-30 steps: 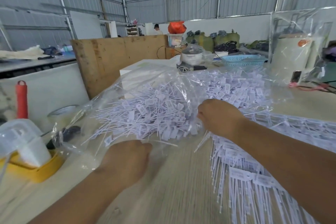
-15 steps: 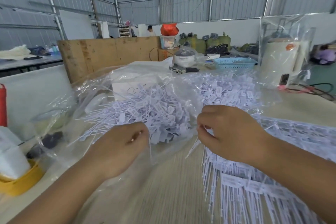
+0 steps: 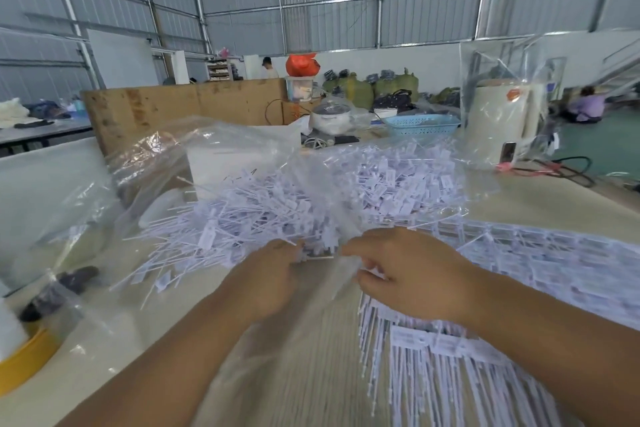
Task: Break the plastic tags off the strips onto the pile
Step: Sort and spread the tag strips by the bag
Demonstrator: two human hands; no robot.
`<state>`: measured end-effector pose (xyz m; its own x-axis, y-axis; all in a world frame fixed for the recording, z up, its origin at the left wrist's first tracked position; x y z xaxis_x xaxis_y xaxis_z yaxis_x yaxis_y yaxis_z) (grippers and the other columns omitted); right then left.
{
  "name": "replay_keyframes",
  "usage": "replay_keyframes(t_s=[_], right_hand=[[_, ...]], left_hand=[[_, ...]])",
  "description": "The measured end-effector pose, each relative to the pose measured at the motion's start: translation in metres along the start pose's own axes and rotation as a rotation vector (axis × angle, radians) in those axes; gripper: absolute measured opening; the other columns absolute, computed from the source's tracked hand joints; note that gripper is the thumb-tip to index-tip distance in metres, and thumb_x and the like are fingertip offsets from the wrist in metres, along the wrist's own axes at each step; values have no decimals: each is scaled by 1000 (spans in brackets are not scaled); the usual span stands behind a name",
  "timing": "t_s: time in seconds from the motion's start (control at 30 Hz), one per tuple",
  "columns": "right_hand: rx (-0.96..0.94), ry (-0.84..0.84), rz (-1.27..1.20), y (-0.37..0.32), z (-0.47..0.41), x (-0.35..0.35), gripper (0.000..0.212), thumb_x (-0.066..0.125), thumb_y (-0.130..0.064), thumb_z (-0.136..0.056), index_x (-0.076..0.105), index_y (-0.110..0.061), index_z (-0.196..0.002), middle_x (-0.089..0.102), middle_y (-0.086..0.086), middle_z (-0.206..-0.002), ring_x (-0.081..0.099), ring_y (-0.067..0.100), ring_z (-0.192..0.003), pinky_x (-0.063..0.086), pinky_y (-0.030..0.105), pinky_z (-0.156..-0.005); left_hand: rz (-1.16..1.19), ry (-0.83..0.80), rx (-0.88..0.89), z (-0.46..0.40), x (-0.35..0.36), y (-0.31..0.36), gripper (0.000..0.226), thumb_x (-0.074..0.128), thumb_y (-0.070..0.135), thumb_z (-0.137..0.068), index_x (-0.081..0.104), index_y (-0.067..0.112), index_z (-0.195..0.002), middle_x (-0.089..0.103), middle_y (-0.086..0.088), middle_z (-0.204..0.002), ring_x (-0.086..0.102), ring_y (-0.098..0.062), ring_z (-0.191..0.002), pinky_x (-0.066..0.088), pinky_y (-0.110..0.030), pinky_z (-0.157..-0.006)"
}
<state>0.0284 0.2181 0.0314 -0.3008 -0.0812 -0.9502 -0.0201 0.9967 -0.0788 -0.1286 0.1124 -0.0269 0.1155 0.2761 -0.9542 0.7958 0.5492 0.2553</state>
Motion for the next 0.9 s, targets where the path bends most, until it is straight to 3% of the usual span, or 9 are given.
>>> replay_keyframes(t_s=[0.1,0.2,0.3,0.43,0.5,0.57,0.67,0.77,0.9], right_hand=[[36,-56,-120,21,18,-3,62,47,-38,-98,12,-59,-145,51,-19,-109,50,-2,-92,36,9,-72],[102,9,-145,46,44,-13,73,50,-41,-96,-2,-63,-142,53,-19,-113,55,0,-96,44,15,-78],[282,-51,-20,84,66,-15,71,51,-43,-95,8,-42,-151,48,-8,-134,47,9,-115,39,23,-90],[390,-300,47,103,86,-1,56,43,-43,-100,30,-23,-150,30,-3,-152,32,15,-136,29,28,-111],[345,-268,11,95,91,-2,54,41,-42,-101,29,-25,-151,28,-6,-153,30,13,-136,26,25,-111],[296,-191,56,88,97,-8,55,40,-45,-100,28,-28,-151,23,-7,-155,26,14,-139,23,25,-112],[206,-105,160,77,111,-21,42,46,-47,-97,48,-35,-137,30,-5,-151,32,18,-135,25,24,-106],[151,-143,79,66,124,-20,22,54,-48,-93,66,-37,-108,45,-9,-134,38,12,-126,26,16,-87],[166,-137,36,61,131,-14,21,57,-47,-92,66,-34,-106,52,-11,-121,41,9,-117,28,18,-89]], left_hand=[[-118,143,68,31,-15,13,48,41,15,-96,51,36,-137,49,15,-140,51,-12,-123,42,-26,-95],[-140,255,111,62,-32,33,36,41,26,-89,64,38,-113,62,22,-116,61,-8,-101,49,-27,-82],[-74,398,116,78,-49,43,24,38,39,-79,61,31,-81,63,15,-72,58,-8,-63,52,-31,-57],[-38,271,-23,57,-39,26,6,51,37,-91,55,34,-93,56,15,-88,54,-3,-73,43,-26,-60],[19,91,-121,45,-23,10,7,53,29,-93,59,30,-90,61,10,-93,58,-6,-78,46,-26,-68],[-10,61,-150,45,-20,8,14,52,24,-92,59,32,-84,63,9,-91,59,-6,-77,48,-28,-71],[28,298,127,57,-38,47,12,56,24,-88,60,34,-85,60,17,-83,55,1,-70,46,-24,-64],[50,240,442,75,-44,116,15,45,41,-88,58,36,-86,53,23,-78,53,3,-72,43,-18,-58],[-21,234,625,73,-26,186,26,41,46,-89,61,29,-87,51,14,-80,51,-5,-76,45,-27,-60]])
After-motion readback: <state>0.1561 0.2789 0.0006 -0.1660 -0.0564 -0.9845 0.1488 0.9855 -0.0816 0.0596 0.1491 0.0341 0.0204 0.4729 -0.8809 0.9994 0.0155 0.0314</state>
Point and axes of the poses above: each hand's wrist, its own z-axis away from the middle knuckle, its own x-axis out of the palm, y = z × x, the point moved 6 cm from there along -z, towards the middle knuckle
